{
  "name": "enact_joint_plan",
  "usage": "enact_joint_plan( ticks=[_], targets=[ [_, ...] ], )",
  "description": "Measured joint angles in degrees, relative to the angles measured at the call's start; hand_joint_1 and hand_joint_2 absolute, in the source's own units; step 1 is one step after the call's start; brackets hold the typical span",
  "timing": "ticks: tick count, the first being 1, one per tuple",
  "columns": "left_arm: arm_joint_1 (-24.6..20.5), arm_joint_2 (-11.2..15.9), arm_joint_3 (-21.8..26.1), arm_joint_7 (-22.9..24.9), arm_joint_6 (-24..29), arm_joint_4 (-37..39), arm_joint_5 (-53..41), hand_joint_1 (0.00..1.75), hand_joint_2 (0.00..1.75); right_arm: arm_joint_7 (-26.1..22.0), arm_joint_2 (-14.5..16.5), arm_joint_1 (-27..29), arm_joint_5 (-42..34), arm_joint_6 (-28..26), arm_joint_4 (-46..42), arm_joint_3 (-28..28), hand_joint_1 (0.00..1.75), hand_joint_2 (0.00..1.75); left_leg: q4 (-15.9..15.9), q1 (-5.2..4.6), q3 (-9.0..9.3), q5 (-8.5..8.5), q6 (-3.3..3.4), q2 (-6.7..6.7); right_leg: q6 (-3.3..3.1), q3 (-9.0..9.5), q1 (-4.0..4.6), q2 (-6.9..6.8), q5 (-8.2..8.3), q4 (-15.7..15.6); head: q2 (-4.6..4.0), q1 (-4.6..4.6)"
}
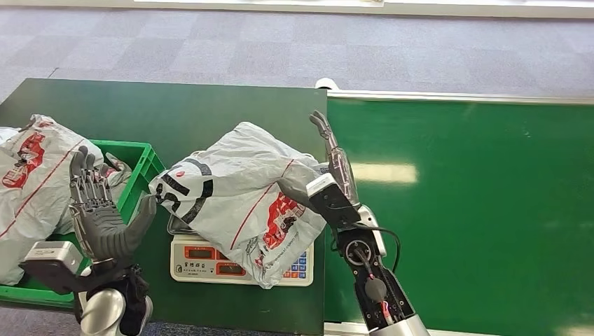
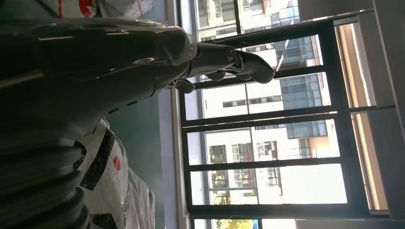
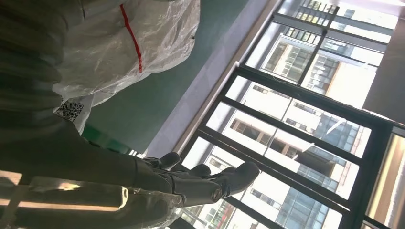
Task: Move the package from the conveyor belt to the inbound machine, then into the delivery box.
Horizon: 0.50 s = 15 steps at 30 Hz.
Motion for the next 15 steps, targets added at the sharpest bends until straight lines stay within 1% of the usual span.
enact_joint_plan(
  ticks=[3, 6, 8, 11, 12, 15],
  targets=[
    [-0.5, 0.0, -1.9, 0.5, -1.8, 0.4, -1.8, 0.0, 1.75, -1.3, -0.4, 1.4, -1.3, -0.5, -2.7, 0.6, 0.0, 1.75, 0.0, 0.0, 0.0, 0.0, 0.0, -0.01, 0.0, 0.0, 0.0, 0.0, 0.0, 0.0, 0.0, 0.0],
    [-1.5, 0.0, -4.3, 2.5, -2.8, 0.9, -6.3, 0.0, 1.75, -2.0, -0.7, 3.0, -1.6, -2.4, -6.5, 1.4, 0.0, 1.75, 0.0, 0.0, 0.0, 0.0, 0.0, -0.01, 0.0, 0.0, 0.0, 0.0, 0.0, 0.0, 0.0, -0.01],
    [-2.6, 0.1, -5.9, 4.9, -3.5, 1.6, -10.9, 0.0, 1.75, -1.5, -0.9, 4.1, -2.2, -3.0, -9.7, 1.8, 0.0, 1.75, 0.0, 0.0, 0.0, 0.0, 0.0, -0.01, 0.0, -0.01, 0.0, -0.01, 0.0, 0.0, 0.0, -0.01],
    [-5.4, 0.7, -8.4, 9.6, -6.2, 4.5, -19.2, 0.0, 1.75, 0.3, -1.7, 5.7, -3.3, -2.4, -15.2, 2.4, 0.0, 1.75, 0.0, 0.0, 0.0, 0.0, 0.0, -0.04, 0.0, -0.01, 0.0, -0.04, 0.0, 0.0, 0.0, -0.02],
    [-6.4, 1.0, -9.2, 10.5, -7.1, 5.9, -21.5, 0.0, 1.75, 0.9, -2.2, 6.2, -3.1, -2.2, -17.1, 2.4, 0.0, 1.75, 0.0, 0.0, 0.01, 0.0, 0.0, -0.04, 0.0, -0.01, 0.0, -0.04, 0.0, 0.0, 0.0, -0.01],
    [-9.4, 1.7, -11.7, 11.1, -8.7, 11.0, -26.9, 0.0, 1.75, 2.0, -4.6, 8.0, -1.4, -2.9, -22.1, 2.2, 0.0, 1.75, 0.0, -0.01, 0.02, 0.0, 0.01, -0.03, 0.0, 0.02, -0.01, -0.04, 0.01, 0.0, 0.0, 0.0]
  ],
)
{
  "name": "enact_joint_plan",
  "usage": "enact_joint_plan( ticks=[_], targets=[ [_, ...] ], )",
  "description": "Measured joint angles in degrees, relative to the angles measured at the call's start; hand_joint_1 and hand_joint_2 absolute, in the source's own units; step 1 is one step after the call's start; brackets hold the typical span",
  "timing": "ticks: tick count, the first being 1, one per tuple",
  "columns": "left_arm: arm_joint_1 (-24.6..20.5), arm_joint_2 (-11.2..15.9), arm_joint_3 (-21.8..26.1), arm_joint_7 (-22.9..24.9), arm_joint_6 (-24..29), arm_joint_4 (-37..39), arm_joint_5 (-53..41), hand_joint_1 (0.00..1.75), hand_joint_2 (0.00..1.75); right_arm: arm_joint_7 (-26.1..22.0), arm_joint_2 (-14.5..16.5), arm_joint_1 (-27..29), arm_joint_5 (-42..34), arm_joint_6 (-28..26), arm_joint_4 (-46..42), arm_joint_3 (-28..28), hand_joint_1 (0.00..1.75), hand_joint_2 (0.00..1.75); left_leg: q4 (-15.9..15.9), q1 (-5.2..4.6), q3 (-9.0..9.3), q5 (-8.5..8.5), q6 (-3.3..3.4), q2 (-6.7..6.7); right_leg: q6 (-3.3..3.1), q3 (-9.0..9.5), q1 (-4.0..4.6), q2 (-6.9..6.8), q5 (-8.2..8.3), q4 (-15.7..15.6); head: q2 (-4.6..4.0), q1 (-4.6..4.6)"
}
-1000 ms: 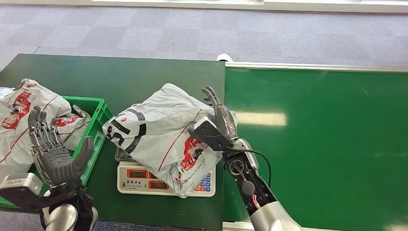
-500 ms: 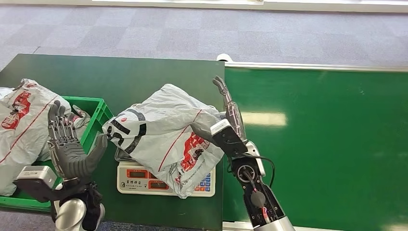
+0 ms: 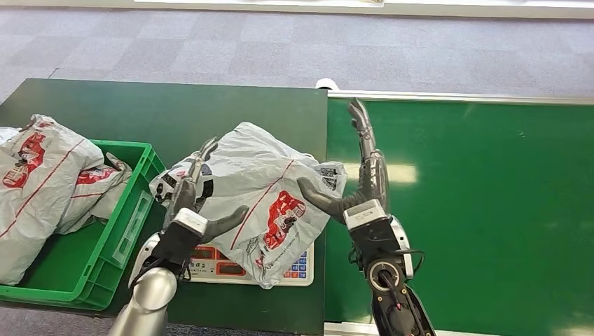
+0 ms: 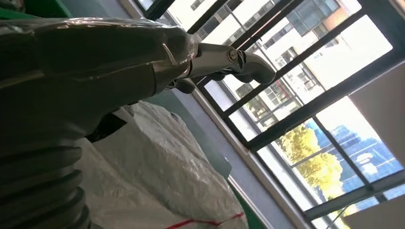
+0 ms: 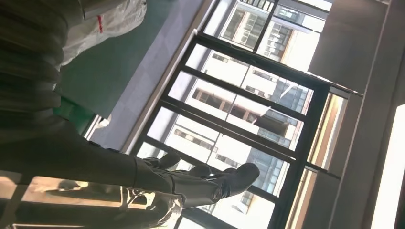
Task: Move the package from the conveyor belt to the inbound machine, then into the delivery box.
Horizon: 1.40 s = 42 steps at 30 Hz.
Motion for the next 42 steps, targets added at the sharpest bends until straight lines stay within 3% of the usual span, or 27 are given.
enact_joint_plan(
  ticks=[10, 21, 22, 25, 26, 35, 42],
  targets=[
    [-7.5, 0.8, -5.6, 3.4, 1.6, 12.6, -8.8, 0.0, 1.75, 0.4, -3.9, 5.0, 0.7, -0.9, -6.8, -3.9, 0.0, 1.75, 0.0, 0.0, -0.02, 0.0, 0.0, 0.03, 0.0, -0.02, 0.0, 0.02, 0.01, 0.0, 0.0, -0.01],
    [-11.4, 2.1, -9.0, 13.3, 8.9, 22.0, -29.7, 0.0, 1.75, 0.9, -4.4, 12.5, -1.1, 1.4, -6.0, -7.5, 0.0, 1.75, 0.0, 0.0, -0.06, -0.02, 0.0, 0.01, 0.0, -0.01, 0.0, 0.01, 0.0, 0.0, 0.0, -0.02],
    [-11.6, 2.3, -9.2, 13.9, 9.3, 22.7, -31.2, 0.2, 1.75, 0.7, -4.4, 13.0, -1.2, 1.6, -5.8, -7.7, 0.0, 1.75, 0.0, 0.0, -0.06, -0.02, 0.0, 0.01, 0.0, -0.02, 0.0, 0.01, 0.0, 0.0, 0.0, -0.02],
    [-12.0, 2.8, -9.8, 14.9, 9.7, 24.5, -33.5, 1.42, 1.75, 0.2, -4.3, 14.0, -1.3, 1.8, -5.1, -7.9, 0.0, 1.75, 0.0, 0.0, -0.05, -0.02, 0.0, 0.02, 0.0, -0.02, 0.0, 0.02, 0.0, 0.0, 0.0, -0.02],
    [-12.2, 2.9, -9.9, 15.0, 9.6, 25.0, -33.9, 1.64, 1.75, 0.2, -4.3, 14.1, -1.4, 1.8, -4.8, -7.9, 0.0, 1.75, 0.0, 0.0, -0.05, -0.02, 0.0, 0.02, 0.0, -0.02, 0.0, 0.02, 0.0, 0.0, 0.0, -0.02],
    [-14.2, 3.7, -10.2, 14.7, 7.5, 29.0, -33.6, 1.75, 1.75, 0.1, -4.1, 14.4, -1.9, 1.4, -3.2, -8.3, 0.0, 1.75, 0.0, 0.0, 0.04, -0.01, 0.0, 0.01, 0.0, 0.1, 0.0, 0.01, 0.0, 0.0, 0.0, -0.01],
    [-13.7, 4.3, -9.1, 9.9, 10.2, 27.5, -22.4, 1.75, 1.75, 0.3, -3.7, 14.8, -1.5, 1.4, -3.0, -9.3, 0.0, 1.75, 0.0, 0.0, 0.03, -0.01, 0.0, 0.01, 0.0, 0.09, 0.01, 0.02, 0.0, 0.0, 0.0, -0.01]
  ],
)
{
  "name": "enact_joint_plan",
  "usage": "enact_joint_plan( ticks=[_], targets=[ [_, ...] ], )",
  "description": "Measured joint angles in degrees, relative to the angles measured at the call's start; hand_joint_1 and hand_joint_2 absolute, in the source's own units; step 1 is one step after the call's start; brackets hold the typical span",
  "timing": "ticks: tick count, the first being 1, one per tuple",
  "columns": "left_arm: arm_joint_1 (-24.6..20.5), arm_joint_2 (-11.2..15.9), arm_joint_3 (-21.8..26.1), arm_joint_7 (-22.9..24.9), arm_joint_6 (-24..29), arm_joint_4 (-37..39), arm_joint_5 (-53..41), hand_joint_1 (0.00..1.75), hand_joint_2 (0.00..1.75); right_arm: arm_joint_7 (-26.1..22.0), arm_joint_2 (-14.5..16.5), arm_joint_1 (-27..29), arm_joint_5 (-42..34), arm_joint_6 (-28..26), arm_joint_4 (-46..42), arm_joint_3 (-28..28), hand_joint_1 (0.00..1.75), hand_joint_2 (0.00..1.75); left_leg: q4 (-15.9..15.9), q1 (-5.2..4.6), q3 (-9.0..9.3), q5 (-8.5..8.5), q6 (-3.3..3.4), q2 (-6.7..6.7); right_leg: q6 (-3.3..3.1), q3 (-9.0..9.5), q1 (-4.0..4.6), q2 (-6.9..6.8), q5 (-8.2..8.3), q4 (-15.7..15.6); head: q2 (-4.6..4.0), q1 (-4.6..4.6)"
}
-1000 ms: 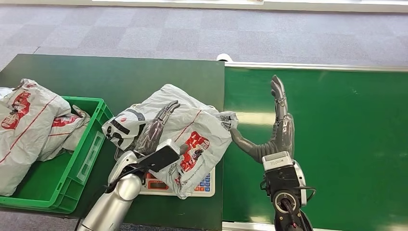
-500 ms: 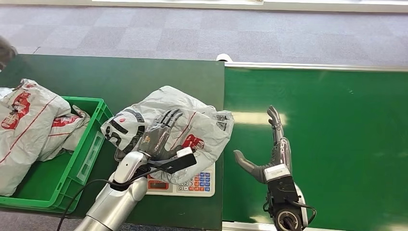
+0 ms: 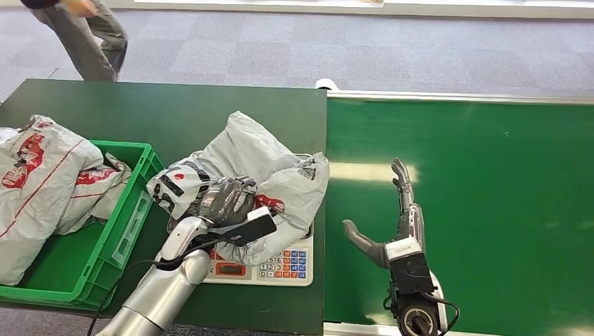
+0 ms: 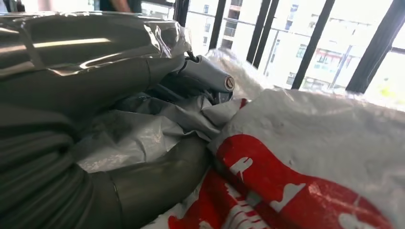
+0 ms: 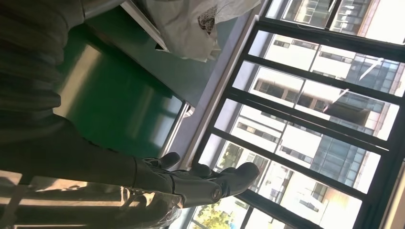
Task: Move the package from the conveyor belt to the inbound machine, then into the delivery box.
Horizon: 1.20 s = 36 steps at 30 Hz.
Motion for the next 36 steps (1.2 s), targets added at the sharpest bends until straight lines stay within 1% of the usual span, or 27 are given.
enact_joint_plan(
  ticks=[2, 7, 9, 11, 14, 20, 23, 25, 27, 29, 32, 34, 36],
  targets=[
    [0.5, 0.2, 0.5, -0.9, 0.7, -1.7, 2.3, 1.75, 1.75, 0.0, 0.1, 0.1, 0.0, 0.0, 0.1, -0.2, 0.0, 1.75, 0.0, 0.0, -0.01, 0.0, 0.0, -0.01, 0.0, -0.01, 0.0, 0.0, 0.0, 0.0, 0.0, 0.0],
    [1.2, 0.7, 1.1, -1.4, 1.1, -4.2, 3.2, 1.75, 1.75, 0.0, 0.3, 0.2, 0.1, 0.0, 0.2, -0.4, 0.0, 1.75, 0.0, 0.0, -0.03, 0.0, 0.0, -0.02, 0.0, -0.02, 0.0, 0.0, 0.0, 0.0, 0.0, 0.0],
    [1.6, 0.8, 1.3, -2.5, 2.4, -5.1, 4.3, 1.75, 1.75, 0.0, 0.4, 0.2, 0.1, 0.0, 0.3, -0.5, 0.0, 1.75, 0.0, 0.0, -0.03, 0.0, 0.0, -0.01, 0.0, -0.02, 0.0, 0.0, 0.0, 0.0, 0.0, 0.01],
    [2.5, 0.9, 1.8, -4.4, 5.2, -7.2, 6.4, 1.75, 1.75, 0.0, 0.4, 0.3, 0.1, -0.5, 0.4, -0.6, 0.0, 1.75, 0.0, 0.0, -0.04, 0.0, 0.0, 0.0, 0.0, -0.03, 0.0, 0.0, 0.0, 0.0, 0.0, 0.01],
    [4.0, 1.3, 2.8, -6.5, 9.5, -12.8, 8.6, 1.75, 1.75, -0.3, 0.4, 0.8, -0.1, -1.4, 0.7, -0.8, 0.0, 1.75, 0.0, 0.0, -0.07, 0.0, 0.0, -0.02, 0.0, -0.06, 0.0, 0.0, 0.0, 0.0, 0.0, -0.01],
    [6.5, 2.4, 5.9, -7.9, 19.1, -26.1, 7.7, 1.75, 1.75, -1.0, 0.4, 1.5, -0.3, -2.5, 1.1, -1.3, 0.0, 1.75, 0.0, 0.0, -0.13, -0.01, -0.01, 0.0, 0.0, -0.12, 0.0, 0.0, -0.01, 0.0, 0.0, 0.0],
    [6.8, 2.8, 9.5, -8.3, 21.5, -31.4, 9.7, 1.74, 1.75, -1.1, 0.4, 1.7, -0.4, -3.0, 1.1, -1.7, 0.0, 1.75, 0.0, 0.0, -0.12, 0.0, 0.0, -0.01, 0.0, -0.12, 0.0, 0.0, -0.01, 0.0, 0.0, 0.0],
    [6.7, 3.0, 12.4, -9.0, 21.8, -33.8, 11.9, 1.72, 1.75, -1.1, 0.4, 1.8, -0.5, -3.3, 1.1, -2.0, 0.0, 1.75, 0.0, 0.0, -0.11, 0.0, 0.0, -0.01, 0.0, -0.11, 0.0, 0.0, -0.01, 0.0, 0.0, 0.0],
    [6.6, 3.0, 16.0, -10.7, 21.8, -35.6, 15.4, 1.72, 1.75, -1.0, 0.4, 1.8, -0.5, -3.6, 1.1, -2.4, 0.0, 1.75, 0.0, 0.0, -0.1, 0.01, 0.0, 0.01, 0.0, -0.1, 0.0, 0.0, 0.0, 0.0, 0.0, 0.01],
    [6.8, 3.0, 20.3, -12.6, 21.8, -36.6, 18.9, 1.73, 1.75, -0.9, 0.4, 2.2, -0.5, -3.9, 0.9, -2.8, 0.0, 1.75, 0.0, 0.0, -0.09, 0.01, -0.01, 0.01, 0.0, -0.1, 0.0, 0.01, -0.01, 0.0, 0.0, 0.01],
    [7.7, 3.1, 26.5, -13.9, 21.8, -37.0, 22.2, 1.73, 1.75, -0.8, 0.4, 3.6, -0.4, -4.2, 0.0, -3.2, 0.0, 1.75, 0.0, 0.01, -0.11, 0.0, -0.01, 0.01, -0.01, -0.14, 0.01, 0.01, -0.01, 0.0, 0.0, 0.0],
    [8.1, 3.2, 29.3, -14.3, 21.8, -37.0, 22.8, 1.73, 1.75, -0.8, 0.4, 4.3, -0.3, -4.2, -0.5, -3.5, 0.0, 1.75, 0.0, 0.01, -0.14, 0.0, -0.02, 0.01, -0.01, -0.17, 0.01, 0.0, -0.03, 0.0, 0.0, -0.01],
    [8.2, 3.2, 30.9, -14.5, 21.8, -37.0, 22.9, 1.73, 1.75, -0.8, 0.4, 4.6, -0.3, -4.3, -0.8, -3.5, 0.0, 1.75, 0.0, 0.01, -0.16, 0.0, -0.01, 0.0, -0.01, -0.17, 0.01, 0.0, -0.03, 0.0, 0.0, 0.01]
  ],
)
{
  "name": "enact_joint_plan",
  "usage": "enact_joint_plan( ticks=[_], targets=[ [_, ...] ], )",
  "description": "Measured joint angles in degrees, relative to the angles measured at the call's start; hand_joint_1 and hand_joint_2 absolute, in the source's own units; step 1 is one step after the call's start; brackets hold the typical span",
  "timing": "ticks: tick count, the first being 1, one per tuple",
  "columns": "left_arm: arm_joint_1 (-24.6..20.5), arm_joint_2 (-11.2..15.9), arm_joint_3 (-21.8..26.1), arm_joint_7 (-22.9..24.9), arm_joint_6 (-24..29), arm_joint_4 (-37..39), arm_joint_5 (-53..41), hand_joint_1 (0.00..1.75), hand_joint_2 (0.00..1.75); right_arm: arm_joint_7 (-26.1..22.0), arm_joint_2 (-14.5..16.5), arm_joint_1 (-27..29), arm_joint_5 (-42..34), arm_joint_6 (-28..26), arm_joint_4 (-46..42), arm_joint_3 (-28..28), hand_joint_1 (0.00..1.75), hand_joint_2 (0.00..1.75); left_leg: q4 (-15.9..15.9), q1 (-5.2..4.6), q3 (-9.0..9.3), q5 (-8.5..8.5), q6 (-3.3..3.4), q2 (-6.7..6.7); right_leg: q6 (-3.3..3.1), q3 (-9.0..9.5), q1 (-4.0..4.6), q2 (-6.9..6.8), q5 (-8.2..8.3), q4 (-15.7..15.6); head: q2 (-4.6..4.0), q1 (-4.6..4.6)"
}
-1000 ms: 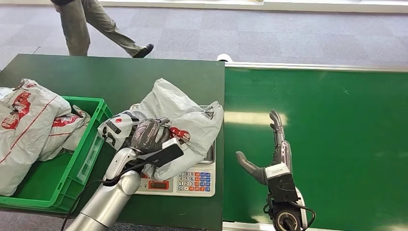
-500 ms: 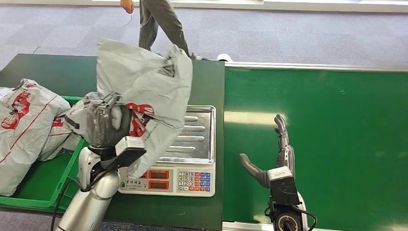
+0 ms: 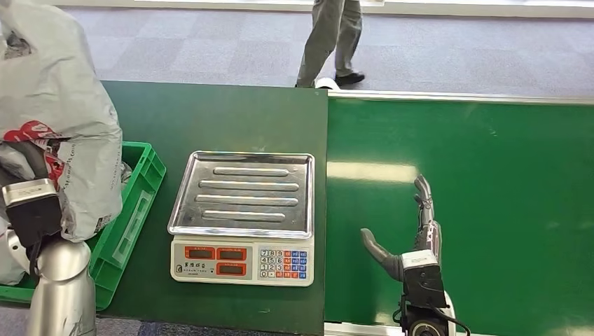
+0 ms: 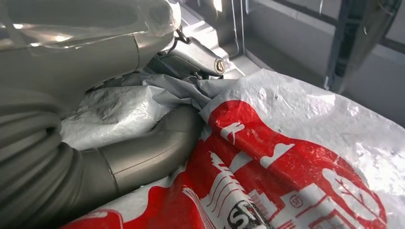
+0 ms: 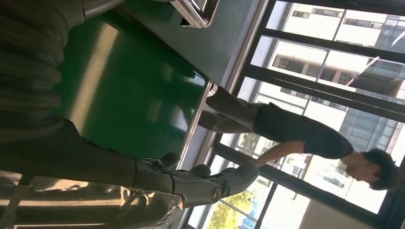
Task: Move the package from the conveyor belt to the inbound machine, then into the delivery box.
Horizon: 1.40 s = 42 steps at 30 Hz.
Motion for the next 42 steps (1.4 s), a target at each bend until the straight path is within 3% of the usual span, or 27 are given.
enact_joint_plan(
  ticks=[12, 16, 24, 29, 36, 39, 40, 42],
  targets=[
    [0.1, 0.0, 2.5, 0.1, 0.0, 0.0, -0.1, 1.7, 1.75, 0.0, 0.0, 0.4, 0.0, -0.1, -0.3, -0.1, 0.0, 1.75, 0.0, 0.0, 0.01, 0.0, 0.0, 0.0, 0.0, 0.0, 0.0, 0.0, 0.02, 0.0, 0.0, -0.01],
    [-0.4, 0.6, 4.4, 4.5, -0.5, 1.7, -2.0, 1.73, 1.75, 0.2, 0.0, 0.7, 0.1, -0.3, -0.8, -0.2, 0.0, 1.75, 0.0, 0.0, 0.0, 0.0, 0.0, 0.02, 0.0, 0.0, 0.0, 0.01, 0.01, 0.0, 0.0, 0.01],
    [-3.9, 6.4, 17.9, 7.4, -3.1, 19.7, -4.6, 1.73, 1.75, 2.0, 0.0, 1.3, 0.6, 1.1, -2.4, -0.2, 0.0, 1.75, 0.0, 0.04, 0.05, 0.0, -0.02, 0.2, -0.02, -0.03, 0.03, 0.14, 0.01, 0.0, 0.0, 0.0],
    [-5.8, 10.3, 24.5, 11.0, -0.6, 31.5, -14.0, 1.73, 1.75, 2.4, 0.0, 1.1, 0.6, 2.0, -2.7, -0.3, 0.0, 1.75, 0.0, 0.03, 0.04, 0.0, -0.02, 0.22, -0.02, -0.04, 0.03, 0.17, 0.01, 0.0, 0.0, 0.01],
    [-7.3, 12.3, 30.0, 11.6, 0.0, 38.5, -19.0, 1.67, 1.75, 2.8, 0.1, 0.7, 0.6, 2.1, -2.7, -0.2, 0.0, 1.75, 0.0, 0.03, 0.05, 0.0, -0.02, 0.17, -0.02, -0.02, 0.02, 0.15, 0.01, 0.0, 0.0, 0.01],
    [-7.5, 12.3, 31.0, 11.6, 0.0, 39.4, -19.4, 1.44, 1.75, 2.8, 0.1, 0.7, 0.6, 2.1, -2.7, -0.2, 0.0, 1.75, 0.0, 0.03, 0.07, 0.0, -0.02, 0.17, -0.02, -0.01, 0.03, 0.15, 0.01, 0.0, 0.0, 0.01],
    [-7.6, 12.3, 31.2, 11.6, 0.0, 39.6, -19.5, 1.18, 1.75, 2.8, 0.1, 0.7, 0.6, 2.1, -2.7, -0.2, 0.0, 1.75, 0.0, 0.03, 0.07, 0.0, -0.02, 0.17, -0.02, -0.01, 0.03, 0.15, 0.01, 0.0, 0.0, 0.01],
    [-7.7, 12.3, 31.4, 11.7, 0.0, 39.9, -19.6, 0.46, 1.75, 2.9, 0.1, 0.7, 0.6, 2.3, -2.7, -0.2, 0.0, 1.75, 0.0, 0.03, 0.07, 0.01, -0.03, 0.16, -0.02, -0.01, 0.03, 0.15, 0.01, 0.0, 0.0, 0.01]
  ],
)
